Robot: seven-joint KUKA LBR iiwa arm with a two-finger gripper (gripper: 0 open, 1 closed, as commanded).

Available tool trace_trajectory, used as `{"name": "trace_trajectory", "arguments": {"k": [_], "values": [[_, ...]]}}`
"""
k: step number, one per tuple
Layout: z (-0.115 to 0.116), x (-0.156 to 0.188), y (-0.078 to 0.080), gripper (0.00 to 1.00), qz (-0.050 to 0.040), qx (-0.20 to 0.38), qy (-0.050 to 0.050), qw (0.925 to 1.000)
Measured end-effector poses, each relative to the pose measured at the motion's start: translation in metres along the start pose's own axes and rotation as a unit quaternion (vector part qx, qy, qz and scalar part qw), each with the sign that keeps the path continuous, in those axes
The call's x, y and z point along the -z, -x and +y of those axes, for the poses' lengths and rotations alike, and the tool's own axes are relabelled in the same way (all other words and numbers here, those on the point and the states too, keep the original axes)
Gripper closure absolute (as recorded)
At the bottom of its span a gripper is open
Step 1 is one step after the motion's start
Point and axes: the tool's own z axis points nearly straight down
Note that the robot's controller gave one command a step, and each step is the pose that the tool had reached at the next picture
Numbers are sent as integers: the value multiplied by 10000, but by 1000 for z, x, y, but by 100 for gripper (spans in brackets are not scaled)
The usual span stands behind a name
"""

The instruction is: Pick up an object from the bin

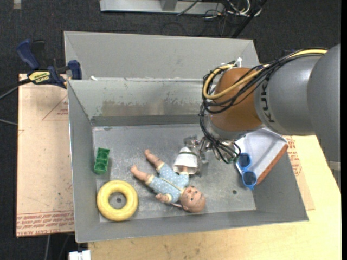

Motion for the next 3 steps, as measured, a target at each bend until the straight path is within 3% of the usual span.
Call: {"name": "trace_trajectory", "arguments": {"k": [1, 2, 3], "values": [[0, 0, 0, 100, -1, 1, -1, 10000], [7, 116, 9, 100, -20, -89, 0, 10000], [7, 116, 9, 100, -20, -89, 0, 10000]]}}
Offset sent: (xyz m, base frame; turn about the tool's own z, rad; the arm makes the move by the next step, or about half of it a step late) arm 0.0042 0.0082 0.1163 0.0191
